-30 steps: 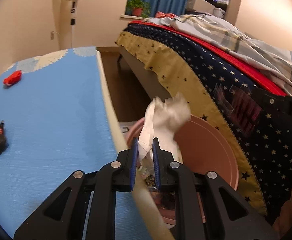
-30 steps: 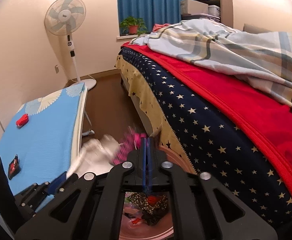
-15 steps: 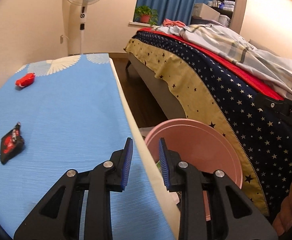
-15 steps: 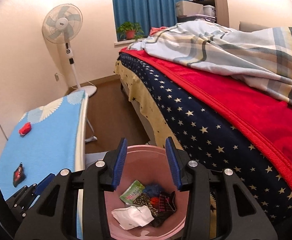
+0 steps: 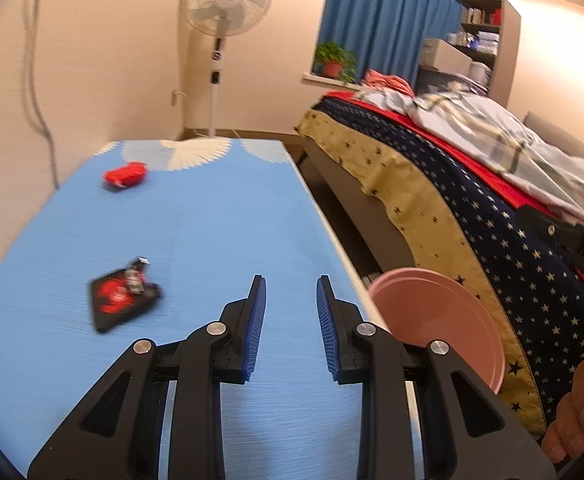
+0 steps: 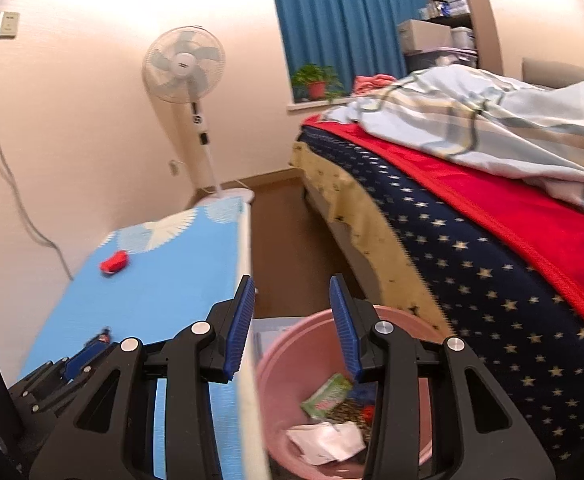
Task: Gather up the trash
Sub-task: 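Move both open grippers back over the table, then grasp the black-and-red snack wrapper with the right gripper while the left grasps the red wrapper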
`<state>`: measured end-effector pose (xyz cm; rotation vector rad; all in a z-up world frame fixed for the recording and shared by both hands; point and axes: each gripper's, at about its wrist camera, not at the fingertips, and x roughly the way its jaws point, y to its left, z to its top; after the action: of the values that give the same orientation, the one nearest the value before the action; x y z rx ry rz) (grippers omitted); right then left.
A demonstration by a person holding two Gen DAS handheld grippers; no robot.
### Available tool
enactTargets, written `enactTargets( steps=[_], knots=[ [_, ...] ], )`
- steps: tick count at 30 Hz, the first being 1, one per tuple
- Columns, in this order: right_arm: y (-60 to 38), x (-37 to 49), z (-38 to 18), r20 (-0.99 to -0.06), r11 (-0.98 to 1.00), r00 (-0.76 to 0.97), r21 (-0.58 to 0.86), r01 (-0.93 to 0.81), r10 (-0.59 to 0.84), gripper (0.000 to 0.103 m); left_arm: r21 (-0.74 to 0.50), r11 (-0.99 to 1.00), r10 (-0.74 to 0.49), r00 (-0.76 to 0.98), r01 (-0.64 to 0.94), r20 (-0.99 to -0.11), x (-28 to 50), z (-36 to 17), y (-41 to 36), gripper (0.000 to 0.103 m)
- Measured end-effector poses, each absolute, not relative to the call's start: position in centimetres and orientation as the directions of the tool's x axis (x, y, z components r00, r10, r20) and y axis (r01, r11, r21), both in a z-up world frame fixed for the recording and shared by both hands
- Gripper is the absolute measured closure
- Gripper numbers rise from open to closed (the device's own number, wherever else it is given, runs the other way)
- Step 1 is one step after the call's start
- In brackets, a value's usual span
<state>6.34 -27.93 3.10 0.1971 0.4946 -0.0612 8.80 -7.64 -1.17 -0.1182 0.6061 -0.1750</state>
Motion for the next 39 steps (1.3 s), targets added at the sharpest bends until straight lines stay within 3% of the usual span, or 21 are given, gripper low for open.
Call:
enactTargets(
  steps=[12, 16, 18, 25, 31, 39],
  knots=[
    [-22.1, 7.1, 4.0, -0.445, 0.972, 0.881, 0.228, -0.060, 0.159, 0.066, -0.129, 0.991, -0.098, 0.843, 0.034, -0.528, 9.0, 3.6, -1.4, 0.077],
    [-20.2, 7.1, 4.1, -0.438, 0.961, 0.871, 0.248, -0.122, 0.223, 0.075, -0.100, 0.995, -0.062, 0.859, 0.013, -0.509, 9.6, 6.0, 0.5, 0.077],
    [-19.4, 7.3, 4.2, -0.436, 0.954, 0.862, 0.259, -0.153, 0.257, 0.085, -0.078, 0.997, -0.057, 0.871, 0.021, -0.488, 9.8, 7.7, 1.2, 0.077],
    [-17.1, 8.4, 4.3, -0.445, 0.934, 0.832, 0.279, -0.222, 0.330, 0.088, -0.083, 0.995, -0.089, 0.895, 0.058, -0.437, 12.3, 12.2, 5.4, 0.077],
    [-15.1, 10.5, 3.2, -0.468, 0.912, 0.792, 0.308, -0.271, 0.393, 0.088, -0.039, 0.993, -0.115, 0.889, 0.109, -0.442, 15.8, 11.2, 7.6, 0.076],
    [-10.3, 14.6, -1.6, -0.556, 0.876, 0.679, 0.346, -0.336, 0.480, 0.086, -0.128, 0.987, -0.149, 0.846, 0.097, -0.513, 20.4, 5.6, 11.0, 0.077]
  ],
)
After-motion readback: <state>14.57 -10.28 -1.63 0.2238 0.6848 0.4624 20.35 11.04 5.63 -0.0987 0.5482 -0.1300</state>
